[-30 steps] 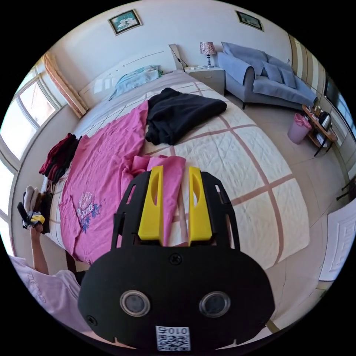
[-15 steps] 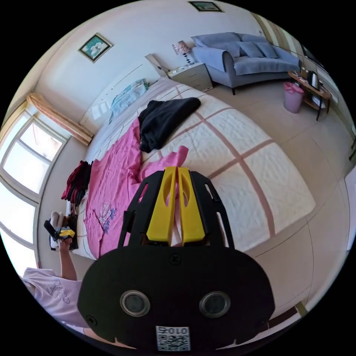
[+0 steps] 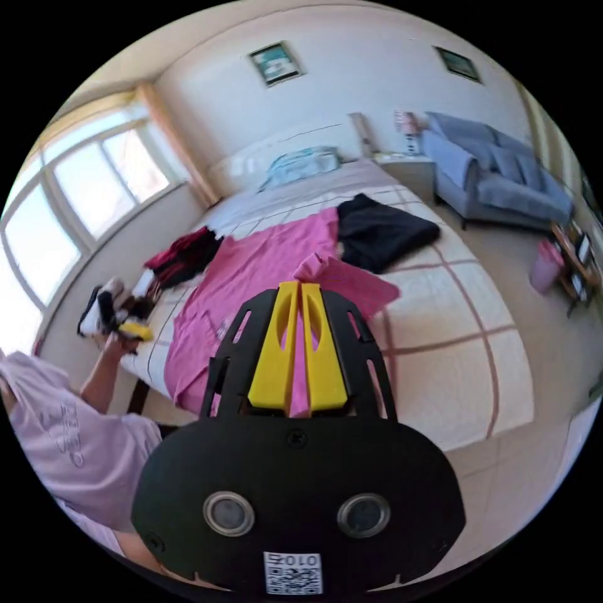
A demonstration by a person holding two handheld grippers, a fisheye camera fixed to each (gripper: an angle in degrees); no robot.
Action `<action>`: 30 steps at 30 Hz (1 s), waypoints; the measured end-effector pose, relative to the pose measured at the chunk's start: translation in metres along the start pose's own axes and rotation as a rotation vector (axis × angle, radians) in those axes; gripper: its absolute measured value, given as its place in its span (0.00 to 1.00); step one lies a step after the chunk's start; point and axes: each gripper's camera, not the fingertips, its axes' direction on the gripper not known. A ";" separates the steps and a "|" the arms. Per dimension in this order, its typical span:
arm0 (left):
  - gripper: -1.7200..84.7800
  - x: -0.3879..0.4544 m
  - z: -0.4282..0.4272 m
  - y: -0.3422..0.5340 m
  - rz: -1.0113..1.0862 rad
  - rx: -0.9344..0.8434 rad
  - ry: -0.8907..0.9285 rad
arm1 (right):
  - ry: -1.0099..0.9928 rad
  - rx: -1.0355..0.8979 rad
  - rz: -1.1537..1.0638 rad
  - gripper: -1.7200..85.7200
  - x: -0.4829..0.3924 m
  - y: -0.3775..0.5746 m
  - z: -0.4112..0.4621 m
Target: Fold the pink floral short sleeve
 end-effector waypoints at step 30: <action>0.08 0.003 0.288 -0.367 0.161 -0.349 -0.055 | 0.455 -0.061 -0.031 0.10 -0.109 0.232 0.065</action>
